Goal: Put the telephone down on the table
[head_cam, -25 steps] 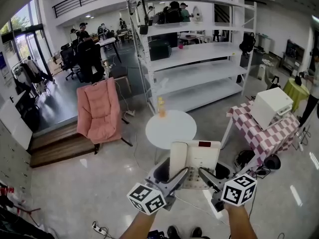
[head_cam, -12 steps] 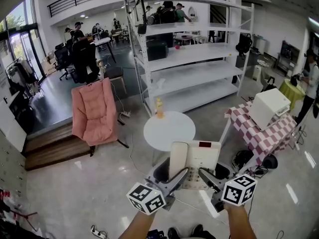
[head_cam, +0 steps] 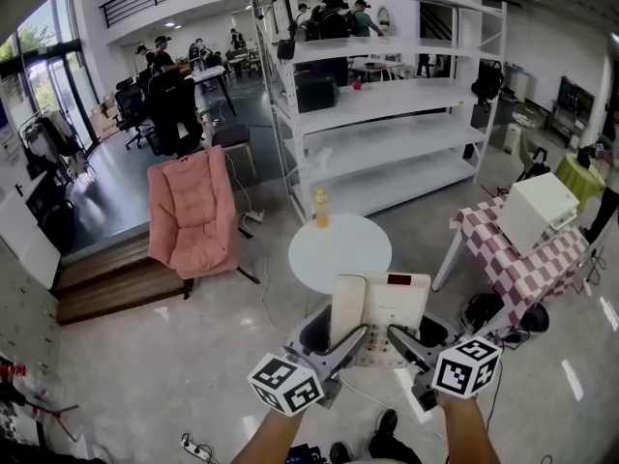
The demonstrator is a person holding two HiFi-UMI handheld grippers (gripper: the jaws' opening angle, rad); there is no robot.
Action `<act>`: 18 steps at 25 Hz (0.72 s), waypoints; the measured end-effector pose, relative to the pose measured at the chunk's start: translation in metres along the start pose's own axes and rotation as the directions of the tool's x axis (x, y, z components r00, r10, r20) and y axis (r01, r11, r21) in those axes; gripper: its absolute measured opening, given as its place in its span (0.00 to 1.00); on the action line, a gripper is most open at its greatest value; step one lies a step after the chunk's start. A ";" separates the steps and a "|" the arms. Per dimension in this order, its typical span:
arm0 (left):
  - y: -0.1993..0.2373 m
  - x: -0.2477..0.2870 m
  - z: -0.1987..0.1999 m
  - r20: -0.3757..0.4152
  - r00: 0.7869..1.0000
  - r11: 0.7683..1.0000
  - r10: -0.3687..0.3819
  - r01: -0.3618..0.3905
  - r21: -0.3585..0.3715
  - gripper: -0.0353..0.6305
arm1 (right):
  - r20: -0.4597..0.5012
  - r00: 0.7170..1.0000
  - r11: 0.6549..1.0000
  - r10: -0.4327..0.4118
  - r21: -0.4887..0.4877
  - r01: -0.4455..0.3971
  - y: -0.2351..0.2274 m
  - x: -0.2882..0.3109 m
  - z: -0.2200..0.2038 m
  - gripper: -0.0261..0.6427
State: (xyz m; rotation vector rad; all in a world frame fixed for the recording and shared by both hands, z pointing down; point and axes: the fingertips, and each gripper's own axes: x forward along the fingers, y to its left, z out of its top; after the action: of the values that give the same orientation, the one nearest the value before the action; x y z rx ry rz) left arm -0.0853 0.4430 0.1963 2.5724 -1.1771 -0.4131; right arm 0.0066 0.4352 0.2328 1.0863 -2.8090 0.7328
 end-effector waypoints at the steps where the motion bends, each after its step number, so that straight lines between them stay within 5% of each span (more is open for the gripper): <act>1: 0.003 0.003 0.001 0.000 1.000 1.000 0.008 -0.008 0.001 0.54 | -0.002 1.000 1.000 0.009 0.003 -0.009 -0.003 0.004 0.001 0.40; 18: 0.045 0.092 -0.014 -0.010 0.994 0.994 0.113 -0.113 -0.005 0.54 | -0.062 0.993 0.995 0.096 0.027 -0.095 -0.096 0.048 0.033 0.40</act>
State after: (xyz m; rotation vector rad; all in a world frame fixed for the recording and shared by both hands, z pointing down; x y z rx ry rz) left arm -0.0533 0.3460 0.2128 2.4853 -1.3081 -0.3775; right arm 0.0361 0.3290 0.2533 0.9204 -2.8226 0.7965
